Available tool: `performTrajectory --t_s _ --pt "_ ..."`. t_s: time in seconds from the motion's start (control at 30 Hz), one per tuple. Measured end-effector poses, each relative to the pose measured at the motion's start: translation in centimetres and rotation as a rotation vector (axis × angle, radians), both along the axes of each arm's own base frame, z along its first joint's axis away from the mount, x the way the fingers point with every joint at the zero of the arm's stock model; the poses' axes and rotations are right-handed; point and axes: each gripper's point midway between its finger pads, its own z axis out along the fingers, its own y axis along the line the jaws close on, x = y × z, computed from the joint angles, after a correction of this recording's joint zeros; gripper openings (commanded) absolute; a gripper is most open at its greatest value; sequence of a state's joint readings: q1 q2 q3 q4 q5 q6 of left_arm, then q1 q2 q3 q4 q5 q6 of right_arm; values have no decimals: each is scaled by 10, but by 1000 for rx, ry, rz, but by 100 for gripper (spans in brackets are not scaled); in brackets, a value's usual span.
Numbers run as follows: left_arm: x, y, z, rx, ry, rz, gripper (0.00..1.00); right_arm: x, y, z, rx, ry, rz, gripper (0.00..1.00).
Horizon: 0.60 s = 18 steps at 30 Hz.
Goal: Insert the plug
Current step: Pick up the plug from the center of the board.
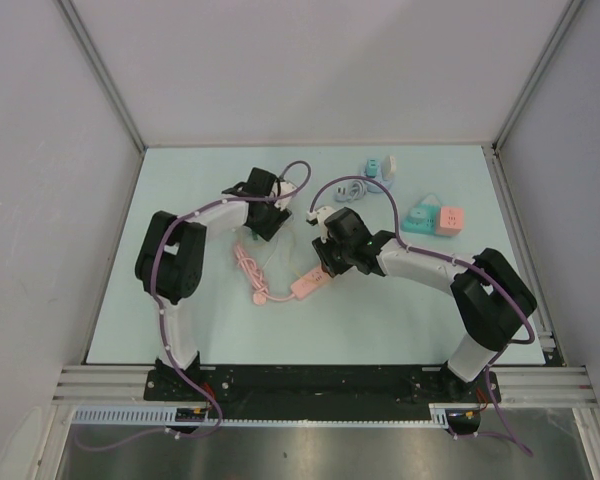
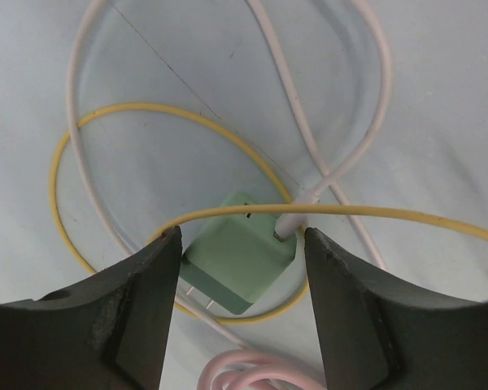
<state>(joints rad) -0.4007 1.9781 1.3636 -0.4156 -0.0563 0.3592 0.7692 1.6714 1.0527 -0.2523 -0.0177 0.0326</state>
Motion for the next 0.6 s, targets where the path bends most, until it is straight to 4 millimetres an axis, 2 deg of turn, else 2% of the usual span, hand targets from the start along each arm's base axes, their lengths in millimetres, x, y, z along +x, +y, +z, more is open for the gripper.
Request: performTrajectory --t_s 0.17,0.27,0.3,0.4,0.47,0.6 --pt "0 6 -5 -45 33 17 66 -1 0 0 2 4 4 11" --pt "0 5 -6 -69 43 21 54 -3 1 1 6 9 9 13" --pt "-1 5 -6 -74 48 19 45 -4 0 1 6 11 11 18" --pt "-4 2 -7 -92 61 20 40 -8 0 2 7 19 18 24" --pt "-5 0 -6 -102 66 23 29 -14 -1 3 7 31 23 27" --pt "-13 2 -1 -107 91 41 16 -26 -4 5 6 60 29 29"
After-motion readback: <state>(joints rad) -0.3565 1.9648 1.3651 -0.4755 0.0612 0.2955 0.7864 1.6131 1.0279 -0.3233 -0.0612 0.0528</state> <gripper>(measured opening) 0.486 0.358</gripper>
